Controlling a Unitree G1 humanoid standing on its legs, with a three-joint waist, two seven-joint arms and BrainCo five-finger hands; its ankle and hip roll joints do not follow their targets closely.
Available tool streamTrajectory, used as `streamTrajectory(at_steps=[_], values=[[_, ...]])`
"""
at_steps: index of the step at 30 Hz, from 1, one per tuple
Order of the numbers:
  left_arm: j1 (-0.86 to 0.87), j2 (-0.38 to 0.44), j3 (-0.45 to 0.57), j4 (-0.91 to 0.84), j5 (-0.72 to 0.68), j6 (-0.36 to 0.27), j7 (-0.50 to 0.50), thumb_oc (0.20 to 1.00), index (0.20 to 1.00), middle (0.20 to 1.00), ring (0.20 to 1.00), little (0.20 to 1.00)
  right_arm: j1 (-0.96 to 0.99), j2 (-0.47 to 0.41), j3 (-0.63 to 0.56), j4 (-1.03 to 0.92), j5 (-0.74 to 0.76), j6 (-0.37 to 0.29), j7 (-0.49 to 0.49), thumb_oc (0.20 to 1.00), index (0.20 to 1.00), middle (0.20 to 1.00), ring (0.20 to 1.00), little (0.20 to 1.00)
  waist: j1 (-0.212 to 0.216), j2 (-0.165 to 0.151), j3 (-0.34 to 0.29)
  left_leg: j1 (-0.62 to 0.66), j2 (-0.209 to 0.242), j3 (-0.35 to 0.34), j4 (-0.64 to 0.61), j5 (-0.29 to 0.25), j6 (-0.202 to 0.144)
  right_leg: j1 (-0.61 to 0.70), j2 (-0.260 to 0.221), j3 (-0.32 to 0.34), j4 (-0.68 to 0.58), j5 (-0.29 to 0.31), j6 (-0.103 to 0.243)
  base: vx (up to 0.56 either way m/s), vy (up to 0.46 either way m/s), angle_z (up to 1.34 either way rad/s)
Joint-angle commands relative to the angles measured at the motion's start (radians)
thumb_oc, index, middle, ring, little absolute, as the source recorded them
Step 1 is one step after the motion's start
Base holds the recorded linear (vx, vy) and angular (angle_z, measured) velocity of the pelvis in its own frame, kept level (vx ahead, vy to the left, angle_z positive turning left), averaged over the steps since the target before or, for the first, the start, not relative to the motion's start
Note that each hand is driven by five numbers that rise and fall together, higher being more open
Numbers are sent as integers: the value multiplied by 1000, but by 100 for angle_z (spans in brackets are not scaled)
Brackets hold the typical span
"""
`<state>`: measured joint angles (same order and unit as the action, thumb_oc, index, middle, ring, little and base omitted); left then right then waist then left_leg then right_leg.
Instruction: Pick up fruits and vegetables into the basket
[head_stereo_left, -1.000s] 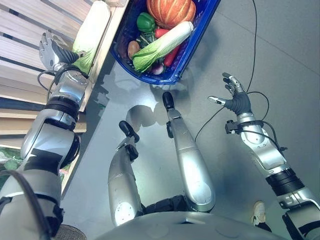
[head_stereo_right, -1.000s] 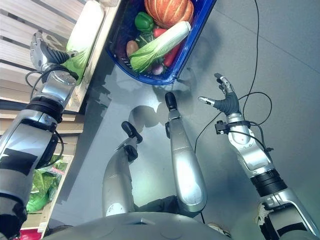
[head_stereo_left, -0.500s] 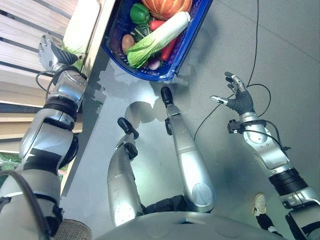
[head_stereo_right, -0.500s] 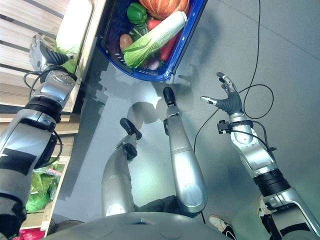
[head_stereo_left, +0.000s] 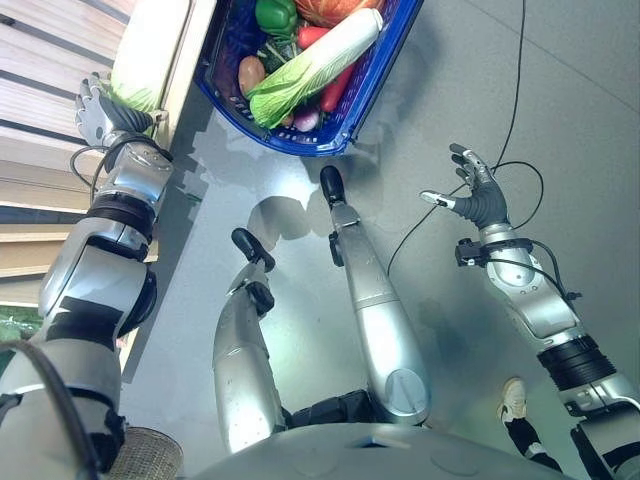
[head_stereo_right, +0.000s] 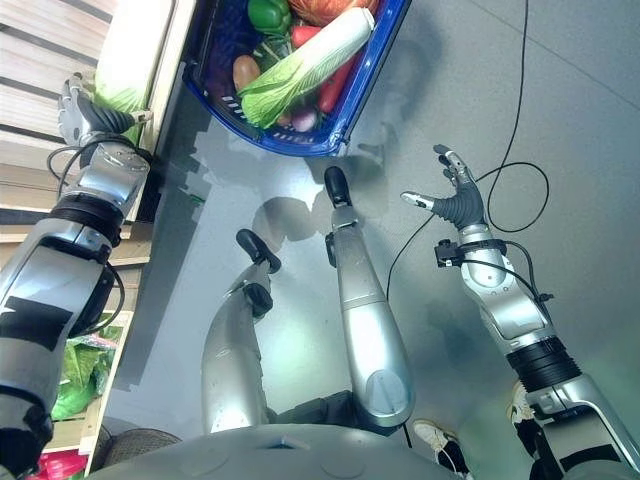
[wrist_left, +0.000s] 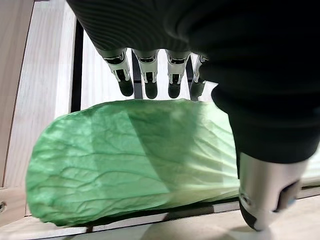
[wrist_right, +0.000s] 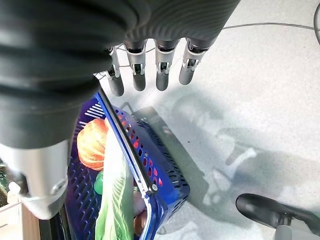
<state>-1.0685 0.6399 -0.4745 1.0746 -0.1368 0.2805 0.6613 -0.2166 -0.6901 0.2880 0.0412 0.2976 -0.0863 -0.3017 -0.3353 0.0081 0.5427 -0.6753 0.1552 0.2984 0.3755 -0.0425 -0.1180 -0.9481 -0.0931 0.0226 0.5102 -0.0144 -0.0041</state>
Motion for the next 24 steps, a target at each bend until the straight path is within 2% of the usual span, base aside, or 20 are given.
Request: streamTrajectory(at_steps=[1, 16, 20, 24], values=[[41, 40, 54, 46, -33, 6, 27, 1000, 1000, 1000, 1000, 1000, 26, -7, -20, -23, 42, -33, -15, 1000, 1000, 1000, 1000, 1000, -21, -13, -23, -83, 10, 3, 114, -99, 12, -5, 14, -26, 24, -81, 54, 0, 0, 0], [35, 41, 73, 55, -75, -10, 37, 1000, 1000, 1000, 1000, 1000, 5, -2, -12, -4, 62, -30, -17, 1000, 1000, 1000, 1000, 1000, -17, -22, -23, -123, 13, -6, 131, -101, 16, -37, 21, -23, 25, -70, 52, 0, 0, 0], [25, 45, 68, 56, -62, -33, 15, 1000, 1000, 1000, 1000, 1000, 3, -5, -15, -6, 73, -30, -14, 1000, 1000, 1000, 1000, 1000, -19, -24, -23, -136, 14, -8, 138, -102, 17, -47, 22, -19, 24, -65, 52, 0, -1, 1], [14, 51, 56, 65, -65, -71, -71, 1000, 1000, 1000, 1000, 1000, 1, -6, -18, -2, 85, -34, -3, 1000, 1000, 1000, 1000, 1000, -23, -24, -23, -141, 13, -6, 143, -105, 19, -53, 24, -15, 21, -59, 53, 0, 0, 0]])
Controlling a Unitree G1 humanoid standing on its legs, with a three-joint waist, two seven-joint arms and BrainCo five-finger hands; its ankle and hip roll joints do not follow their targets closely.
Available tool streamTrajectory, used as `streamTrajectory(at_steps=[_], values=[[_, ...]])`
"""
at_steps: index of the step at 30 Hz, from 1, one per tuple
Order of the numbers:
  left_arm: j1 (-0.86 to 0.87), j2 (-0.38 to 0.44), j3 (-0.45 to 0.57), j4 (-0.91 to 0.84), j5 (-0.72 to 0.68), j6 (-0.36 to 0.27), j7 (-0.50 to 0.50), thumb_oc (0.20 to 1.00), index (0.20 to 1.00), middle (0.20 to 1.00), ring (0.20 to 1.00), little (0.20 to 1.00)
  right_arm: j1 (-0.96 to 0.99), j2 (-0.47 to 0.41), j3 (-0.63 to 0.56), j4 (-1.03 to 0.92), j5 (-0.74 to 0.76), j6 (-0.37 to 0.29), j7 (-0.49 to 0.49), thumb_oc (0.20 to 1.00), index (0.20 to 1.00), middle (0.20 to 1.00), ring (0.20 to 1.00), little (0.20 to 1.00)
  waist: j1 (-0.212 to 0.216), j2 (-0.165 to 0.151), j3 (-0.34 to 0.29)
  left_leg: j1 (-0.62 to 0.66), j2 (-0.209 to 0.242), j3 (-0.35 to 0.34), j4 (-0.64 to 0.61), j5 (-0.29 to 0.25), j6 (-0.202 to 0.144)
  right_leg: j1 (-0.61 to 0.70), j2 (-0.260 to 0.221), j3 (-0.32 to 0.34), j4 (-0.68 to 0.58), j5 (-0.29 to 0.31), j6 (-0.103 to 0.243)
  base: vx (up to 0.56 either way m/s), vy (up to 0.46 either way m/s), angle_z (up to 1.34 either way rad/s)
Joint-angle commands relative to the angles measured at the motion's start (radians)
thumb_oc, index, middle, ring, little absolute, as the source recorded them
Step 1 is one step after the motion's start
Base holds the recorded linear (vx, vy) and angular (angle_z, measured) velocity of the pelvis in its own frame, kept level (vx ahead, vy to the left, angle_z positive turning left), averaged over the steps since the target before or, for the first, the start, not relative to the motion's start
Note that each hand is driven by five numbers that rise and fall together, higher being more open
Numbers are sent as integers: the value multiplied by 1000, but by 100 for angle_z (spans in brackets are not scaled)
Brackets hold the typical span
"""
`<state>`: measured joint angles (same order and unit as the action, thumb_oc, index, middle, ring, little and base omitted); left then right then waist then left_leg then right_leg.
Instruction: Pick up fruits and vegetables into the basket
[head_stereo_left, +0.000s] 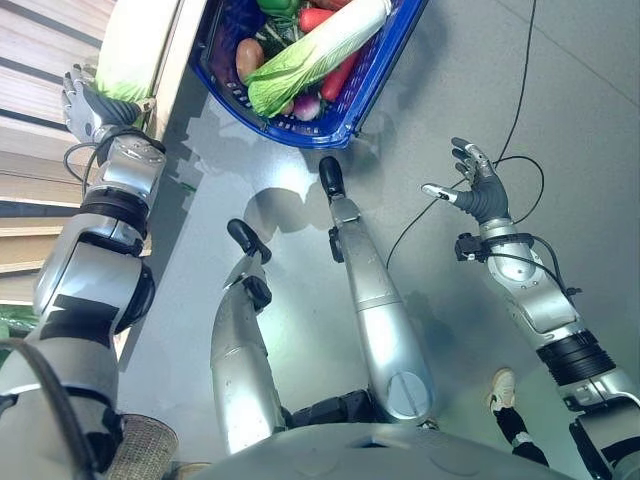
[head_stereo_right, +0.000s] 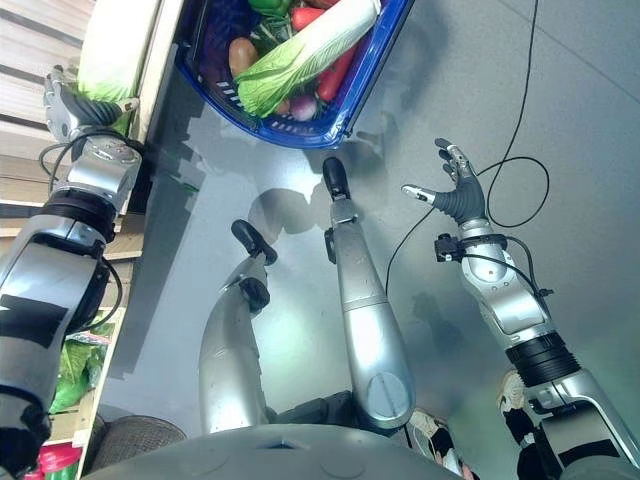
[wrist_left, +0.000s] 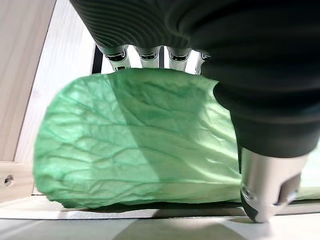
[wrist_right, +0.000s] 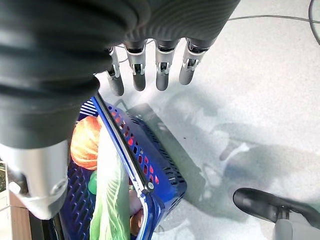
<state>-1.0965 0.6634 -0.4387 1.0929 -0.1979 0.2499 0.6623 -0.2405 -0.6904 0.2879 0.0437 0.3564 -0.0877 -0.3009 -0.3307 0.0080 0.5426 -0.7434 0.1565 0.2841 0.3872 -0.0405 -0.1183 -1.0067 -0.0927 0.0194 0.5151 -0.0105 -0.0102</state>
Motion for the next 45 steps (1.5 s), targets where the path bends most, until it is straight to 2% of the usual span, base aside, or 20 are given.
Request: streamTrajectory(at_steps=[1, 3, 8, 12, 18, 26, 27, 28, 30, 37, 45], values=[[39, 27, 15, 53, 0, -54, -92, 1000, 1000, 1000, 1000, 1000, 24, -7, -18, -2, 31, -32, -1, 1000, 1000, 1000, 1000, 1000, -30, -24, -23, -73, 12, 10, 133, -108, 20, 5, 23, -10, 14, -60, 60, 0, 0, 0], [34, 28, 7, 66, -6, -95, -130, 1000, 1000, 1000, 1000, 1000, 21, -9, -22, 7, 34, -36, 12, 1000, 1000, 1000, 1000, 1000, -36, -20, -23, -71, 12, 14, 134, -110, 19, 3, 22, -5, 12, -57, 61, 9, 48, -2], [29, 35, -8, 93, -26, -114, -231, 1000, 1000, 1000, 1000, 1000, 30, -16, -30, 15, 35, -47, 29, 1000, 1000, 1000, 1000, 1000, -45, -12, -23, -57, 11, 24, 125, -108, 18, 8, 19, 4, -1, -49, 63, 13, 51, -2], [20, 38, -18, 118, -65, -116, -288, 1000, 1000, 1000, 1000, 1000, 37, -25, -34, 19, 38, -54, 39, 1000, 1000, 1000, 1000, 1000, -53, -5, -23, -48, 9, 28, 121, -108, 17, 8, 18, 13, 1, -49, 64, 13, 41, -4], [16, 44, -25, 155, -108, -105, -427, 1000, 1000, 1000, 1000, 1000, 49, -33, -45, 15, 35, -56, 50, 1000, 1000, 1000, 1000, 1000, -60, 0, -23, -35, 6, 32, 116, -108, 15, 13, 14, 17, -1, -46, 64, 4, 17, -1], [24, 42, -32, 196, -121, -75, -525, 1000, 1000, 1000, 1000, 1000, 45, -50, -54, 8, 46, -36, 61, 1000, 1000, 1000, 1000, 1000, -69, 10, -23, -19, 4, 41, 107, -105, 13, 15, 10, 26, -3, -43, 64, 6, 32, -2], [25, 41, -33, 201, -117, -78, -543, 918, 918, 918, 918, 918, 42, -50, -53, 11, 44, -36, 61, 1000, 1000, 1000, 1000, 1000, -70, 11, -23, -17, 5, 42, 107, -105, 12, 15, 10, 27, -2, -43, 64, 7, 33, -2], [23, 41, -35, 205, -114, -76, -558, 586, 586, 586, 586, 586, 41, -51, -53, 9, 45, -35, 61, 1000, 1000, 1000, 1000, 1000, -70, 11, -23, -16, 5, 43, 107, -105, 12, 15, 10, 28, -3, -42, 63, 0, 0, 0], [23, 42, -39, 210, -110, -80, -572, 200, 200, 200, 200, 200, 43, -55, -55, 4, 50, -30, 63, 1000, 1000, 1000, 1000, 1000, -73, 12, -23, -14, 6, 46, 103, -103, 11, 15, 11, 30, -3, -42, 63, 9, 33, -3], [27, 50, -54, 202, -99, -86, -569, 200, 200, 200, 200, 200, 58, -66, -65, -10, 59, -24, 70, 1000, 1000, 1000, 1000, 1000, -77, 20, -23, -2, 2, 49, 98, -103, 11, 18, 7, 37, 0, -45, 62, 10, 30, -1], [43, 53, -41, 170, -118, -110, -475, 200, 200, 200, 200, 200, 78, -65, -69, -29, 51, -38, 63, 1000, 1000, 1000, 1000, 1000, -72, 22, -23, 11, -3, 40, 97, -104, 14, 30, 7, 41, 13, -57, 60, 0, 1, 0]])
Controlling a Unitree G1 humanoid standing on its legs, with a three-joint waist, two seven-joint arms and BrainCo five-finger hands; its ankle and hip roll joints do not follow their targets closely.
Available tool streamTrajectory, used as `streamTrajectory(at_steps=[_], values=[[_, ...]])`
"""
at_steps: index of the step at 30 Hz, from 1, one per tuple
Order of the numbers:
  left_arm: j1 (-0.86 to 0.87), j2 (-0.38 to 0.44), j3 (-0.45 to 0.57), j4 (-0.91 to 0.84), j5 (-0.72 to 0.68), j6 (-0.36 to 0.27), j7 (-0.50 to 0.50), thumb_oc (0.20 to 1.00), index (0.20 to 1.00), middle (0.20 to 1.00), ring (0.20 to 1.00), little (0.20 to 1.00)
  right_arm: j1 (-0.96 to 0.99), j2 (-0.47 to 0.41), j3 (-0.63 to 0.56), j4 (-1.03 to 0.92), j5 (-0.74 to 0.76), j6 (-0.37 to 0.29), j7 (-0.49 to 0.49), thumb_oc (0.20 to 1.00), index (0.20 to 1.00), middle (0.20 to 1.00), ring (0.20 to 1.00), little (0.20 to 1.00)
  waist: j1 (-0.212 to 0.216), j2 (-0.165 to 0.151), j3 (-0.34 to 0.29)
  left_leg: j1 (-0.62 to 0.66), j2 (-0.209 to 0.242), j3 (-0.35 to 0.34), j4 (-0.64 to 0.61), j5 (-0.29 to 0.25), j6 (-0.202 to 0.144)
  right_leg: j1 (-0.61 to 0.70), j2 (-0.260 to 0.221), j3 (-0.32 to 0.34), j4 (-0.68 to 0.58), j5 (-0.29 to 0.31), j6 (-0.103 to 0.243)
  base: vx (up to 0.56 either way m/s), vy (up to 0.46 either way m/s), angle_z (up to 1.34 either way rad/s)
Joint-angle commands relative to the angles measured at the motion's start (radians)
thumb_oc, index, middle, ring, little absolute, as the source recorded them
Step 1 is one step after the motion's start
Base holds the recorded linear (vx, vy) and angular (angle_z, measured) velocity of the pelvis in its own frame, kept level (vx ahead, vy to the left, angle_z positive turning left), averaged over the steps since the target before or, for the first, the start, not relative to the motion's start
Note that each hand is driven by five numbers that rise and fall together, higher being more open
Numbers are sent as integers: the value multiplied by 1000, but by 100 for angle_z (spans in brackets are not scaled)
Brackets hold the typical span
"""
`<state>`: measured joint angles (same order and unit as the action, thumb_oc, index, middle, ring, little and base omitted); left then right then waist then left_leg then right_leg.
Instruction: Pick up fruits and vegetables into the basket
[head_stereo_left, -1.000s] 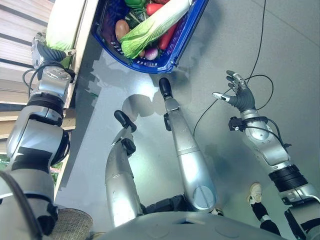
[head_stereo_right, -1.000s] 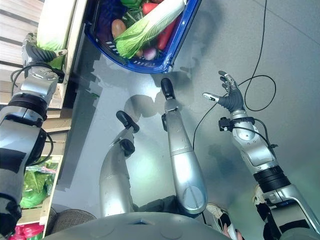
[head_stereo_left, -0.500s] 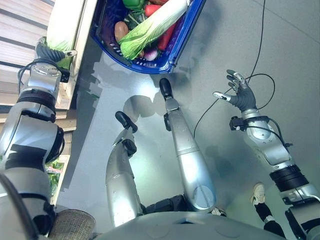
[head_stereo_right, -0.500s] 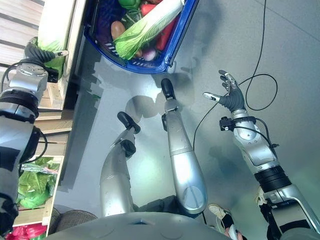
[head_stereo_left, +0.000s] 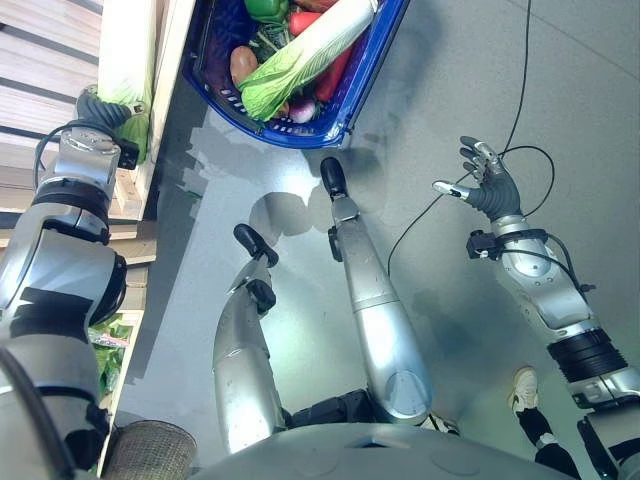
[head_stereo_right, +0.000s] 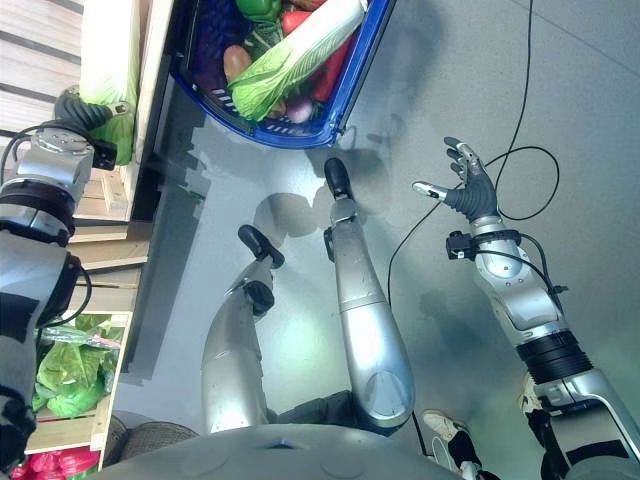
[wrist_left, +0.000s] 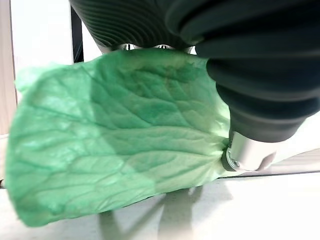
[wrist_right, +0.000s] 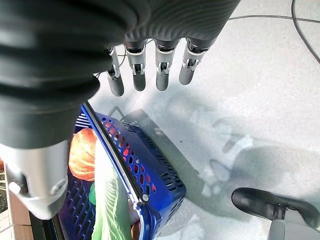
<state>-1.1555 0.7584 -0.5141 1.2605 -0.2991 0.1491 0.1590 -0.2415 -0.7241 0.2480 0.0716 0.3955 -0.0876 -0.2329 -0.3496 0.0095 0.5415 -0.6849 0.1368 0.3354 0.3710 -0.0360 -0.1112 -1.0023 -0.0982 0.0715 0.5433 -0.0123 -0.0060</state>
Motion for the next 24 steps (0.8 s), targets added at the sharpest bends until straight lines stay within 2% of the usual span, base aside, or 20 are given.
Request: streamTrajectory(at_steps=[1, 12, 17, 21, 24], values=[[110, -41, 45, -8, -23, -25, 41, 200, 200, 200, 200, 200, 83, -32, -28, -64, 10, -44, -8, 1000, 1000, 1000, 1000, 1000, -48, 21, -22, -39, 16, -13, 109, -109, 8, 33, 10, -14, -13, -60, 56, 0, 0, 0], [271, -43, 146, -202, 0, -167, 89, 200, 200, 200, 200, 200, 161, -3, -86, -162, -74, -67, -20, 1000, 1000, 1000, 1000, 1000, -8, 36, -22, 97, 7, -30, 55, -93, 14, 158, -16, -54, -3, -99, 68, -6, 17, 5], [371, -46, 200, -316, 31, -204, 105, 200, 200, 200, 200, 200, 187, 8, -124, -218, -117, -61, -15, 1000, 1000, 1000, 1000, 1000, 14, 44, -22, 160, 0, -42, 27, -83, 18, 229, -31, -72, -16, -110, 75, -21, 13, 8], [472, -46, 238, -424, 80, -250, 136, 200, 200, 200, 200, 200, 200, 12, -157, -267, -121, -64, 30, 1000, 1000, 1000, 1000, 1000, 41, 50, -22, 207, -11, -58, 9, -80, 22, 293, -40, -92, -28, -119, 81, -35, -16, 12], [549, -52, 271, -508, 107, -328, 158, 200, 200, 200, 200, 200, 198, 14, -175, -292, -32, -70, 105, 1000, 1000, 1000, 1000, 1000, 65, 50, -22, 242, -17, -73, 1, -81, 27, 342, -46, -106, -38, -125, 84, -48, -41, 13]])
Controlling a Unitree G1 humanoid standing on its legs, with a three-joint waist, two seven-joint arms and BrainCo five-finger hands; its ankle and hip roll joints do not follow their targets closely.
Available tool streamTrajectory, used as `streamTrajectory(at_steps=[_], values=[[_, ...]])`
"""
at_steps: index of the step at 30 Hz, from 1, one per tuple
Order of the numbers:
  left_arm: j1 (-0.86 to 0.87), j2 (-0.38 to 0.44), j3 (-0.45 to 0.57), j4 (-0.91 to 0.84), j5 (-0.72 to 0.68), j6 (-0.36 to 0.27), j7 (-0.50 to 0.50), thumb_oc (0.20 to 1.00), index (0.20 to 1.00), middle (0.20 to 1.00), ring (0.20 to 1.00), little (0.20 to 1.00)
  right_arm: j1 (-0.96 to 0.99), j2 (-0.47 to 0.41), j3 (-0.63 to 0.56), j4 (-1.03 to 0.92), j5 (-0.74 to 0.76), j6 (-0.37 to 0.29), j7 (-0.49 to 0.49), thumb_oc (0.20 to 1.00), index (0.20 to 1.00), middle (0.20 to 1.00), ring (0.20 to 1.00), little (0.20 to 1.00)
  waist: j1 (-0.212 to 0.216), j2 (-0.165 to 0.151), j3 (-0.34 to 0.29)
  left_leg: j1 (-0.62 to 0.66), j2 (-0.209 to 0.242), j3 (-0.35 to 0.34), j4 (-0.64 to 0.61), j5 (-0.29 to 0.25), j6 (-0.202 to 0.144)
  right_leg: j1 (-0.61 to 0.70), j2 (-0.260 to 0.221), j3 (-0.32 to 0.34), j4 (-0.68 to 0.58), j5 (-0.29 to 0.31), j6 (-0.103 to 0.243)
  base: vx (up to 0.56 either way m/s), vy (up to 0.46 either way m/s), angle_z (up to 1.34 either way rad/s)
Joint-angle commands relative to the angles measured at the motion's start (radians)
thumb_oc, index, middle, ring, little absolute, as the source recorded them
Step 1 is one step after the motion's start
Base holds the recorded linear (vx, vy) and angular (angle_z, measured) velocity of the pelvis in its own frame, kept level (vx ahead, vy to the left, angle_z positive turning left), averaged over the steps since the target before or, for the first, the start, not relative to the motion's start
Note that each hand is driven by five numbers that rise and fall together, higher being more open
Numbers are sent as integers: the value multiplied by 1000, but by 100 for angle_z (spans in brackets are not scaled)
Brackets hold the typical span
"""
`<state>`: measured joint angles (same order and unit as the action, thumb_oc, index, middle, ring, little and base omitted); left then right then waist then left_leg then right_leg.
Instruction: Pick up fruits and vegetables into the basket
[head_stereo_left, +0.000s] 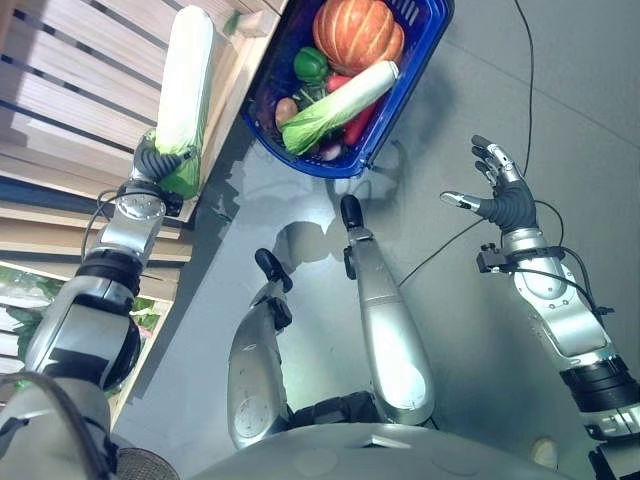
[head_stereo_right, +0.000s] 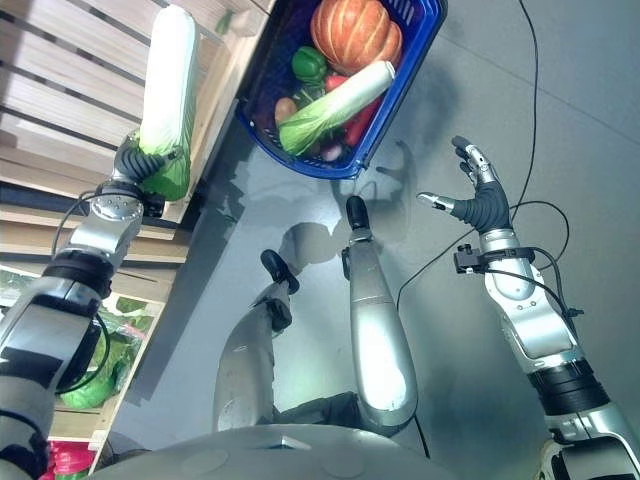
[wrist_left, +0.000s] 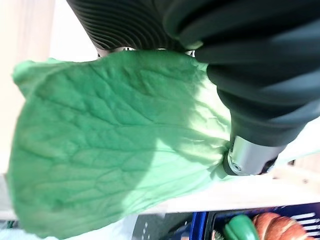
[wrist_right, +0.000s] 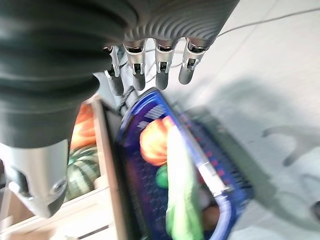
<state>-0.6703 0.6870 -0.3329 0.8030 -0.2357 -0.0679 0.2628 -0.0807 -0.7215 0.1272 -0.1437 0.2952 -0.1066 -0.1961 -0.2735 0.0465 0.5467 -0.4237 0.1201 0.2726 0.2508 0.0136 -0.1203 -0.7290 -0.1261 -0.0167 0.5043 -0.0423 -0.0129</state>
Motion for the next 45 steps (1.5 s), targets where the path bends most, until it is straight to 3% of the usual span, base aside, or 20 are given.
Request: streamTrajectory(at_steps=[1, 3, 6, 12, 19, 24, 31, 41, 42, 45], values=[[99, 14, 104, -94, 56, -141, 59, 200, 200, 200, 200, 200, 39, 23, -61, -82, 98, -47, 100, 1000, 1000, 1000, 1000, 1000, 0, 13, -27, -6, -3, -17, 118, -131, 37, 90, -20, -22, -4, -96, 93, -56, -61, 8], [144, 12, 117, -172, 69, -190, 59, 200, 200, 200, 200, 200, 33, 41, -60, -89, 142, -43, 154, 1000, 1000, 1000, 1000, 1000, 21, 9, -27, 1, -6, -18, 102, -99, 48, 116, -23, -37, -32, -64, 87, -135, -85, 8], [189, 6, 129, -261, 79, -237, 46, 200, 200, 200, 200, 200, 20, 66, -47, -94, 187, -30, 188, 1000, 1000, 1000, 1000, 1000, 45, 8, -27, 23, -10, -30, 96, -96, 52, 157, -28, -48, -44, -65, 89, -72, -85, 16], [306, -21, 119, -466, 259, -341, 39, 200, 200, 200, 200, 200, -35, 146, 0, -121, 356, 2, 288, 1000, 1000, 1000, 1000, 1000, 117, -5, -61, 71, -21, -64, 59, -84, 61, 251, -40, -80, -91, -59, 98, -18, -113, 17], [323, -31, 67, -629, 440, -389, 88, 200, 200, 200, 200, 200, -118, 283, 93, -166, 587, 51, 401, 1000, 1000, 1000, 1000, 1000, 183, -18, -91, 114, -35, -101, 27, -76, 70, 331, -49, -111, -128, -58, 105, 0, -97, 16], [328, -46, 21, -691, 587, -434, 138, 200, 200, 200, 200, 200, -147, 327, 152, -156, 629, 51, 390, 1000, 1000, 1000, 1000, 1000, 210, -22, -97, 130, -40, -120, 16, -71, 71, 367, -49, -126, -152, -51, 108, -1, -78, 14], [303, -10, -54, -733, 780, -438, 181, 200, 200, 200, 200, 200, -174, 325, 201, -116, 646, 46, 359, 1000, 1000, 1000, 1000, 1000, 222, -31, -107, 156, -36, -129, -6, -61, 70, 408, -46, -138, -191, -34, 114, 12, -51, 8], [224, 61, -180, -749, 1023, -311, 274, 200, 200, 200, 200, 200, -221, 288, 248, -38, 686, 33, 231, 1000, 1000, 1000, 1000, 1000, 219, -42, -112, 189, -29, -127, -8, -64, 67, 455, -46, -133, -224, -21, 122, 9, -7, 0], [215, 69, -206, -760, 1090, -268, 289, 200, 200, 200, 200, 200, -226, 287, 252, -32, 694, 37, 200, 1000, 1000, 1000, 1000, 1000, 218, -43, -111, 193, -28, -126, -10, -65, 67, 460, -47, -131, -229, -18, 124, 0, 0, 0], [202, 76, -235, -766, 1155, -226, 313, 200, 200, 200, 200, 200, -234, 280, 259, -25, 706, 41, 177, 1000, 1000, 1000, 1000, 1000, 216, -44, -111, 198, -28, -126, -12, -66, 66, 466, -47, -130, -235, -17, 125, 0, 0, 0]])
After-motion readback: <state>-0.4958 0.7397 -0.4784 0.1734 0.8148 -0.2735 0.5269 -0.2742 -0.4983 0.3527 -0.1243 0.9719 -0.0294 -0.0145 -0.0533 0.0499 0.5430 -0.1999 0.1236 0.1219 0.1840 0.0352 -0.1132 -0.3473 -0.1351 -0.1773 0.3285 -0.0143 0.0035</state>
